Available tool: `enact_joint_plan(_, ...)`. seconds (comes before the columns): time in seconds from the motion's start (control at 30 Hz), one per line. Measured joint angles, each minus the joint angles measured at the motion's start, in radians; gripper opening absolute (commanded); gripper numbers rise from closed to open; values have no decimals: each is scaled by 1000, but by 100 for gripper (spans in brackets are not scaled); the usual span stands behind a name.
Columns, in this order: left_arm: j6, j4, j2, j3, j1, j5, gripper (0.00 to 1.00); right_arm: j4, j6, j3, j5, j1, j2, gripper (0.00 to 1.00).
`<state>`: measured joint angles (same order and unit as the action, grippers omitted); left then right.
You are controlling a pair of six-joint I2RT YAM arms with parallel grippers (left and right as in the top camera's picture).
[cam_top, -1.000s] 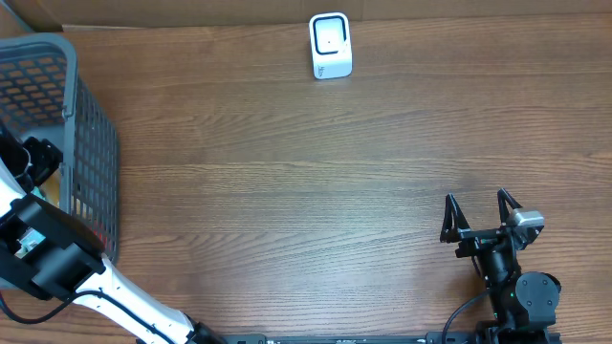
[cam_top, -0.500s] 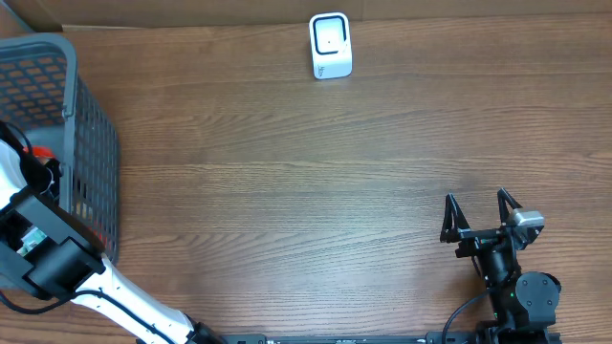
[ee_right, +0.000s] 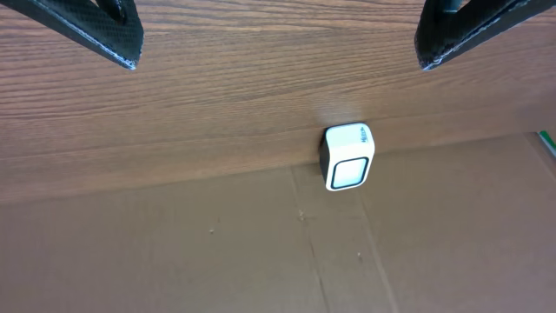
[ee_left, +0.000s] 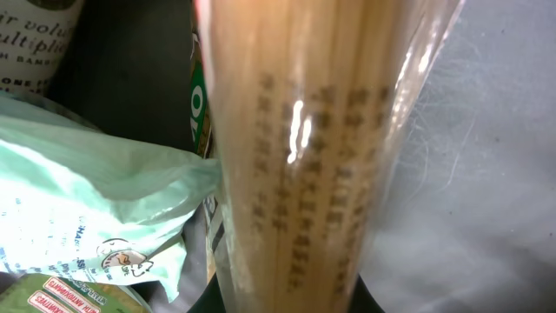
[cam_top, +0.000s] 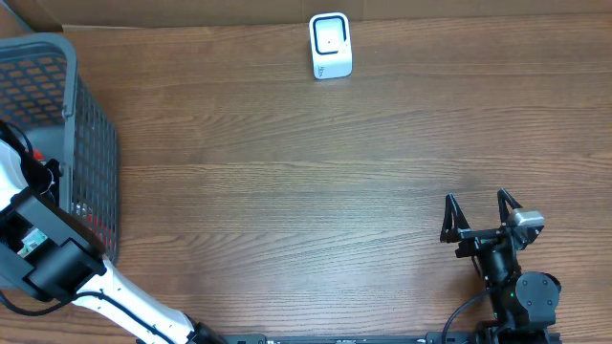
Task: Scan the item barcode
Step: 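Lower the left gripper into the basket and grasp the orange-capped pasta pack, then lift the pasta pack out and lay it on the table near the scanner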
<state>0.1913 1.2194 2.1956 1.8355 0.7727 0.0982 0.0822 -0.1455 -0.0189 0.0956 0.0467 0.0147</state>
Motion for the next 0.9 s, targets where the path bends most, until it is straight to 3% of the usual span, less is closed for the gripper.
enact_joint_plan(0.43,0,92,-53,154,-1,-20,4,0,0,0,0,0,0,100)
enact_joint_plan(0.9,-8,-59,-452,189,-41,-64,4,0,-1,0,0,0,0,100)
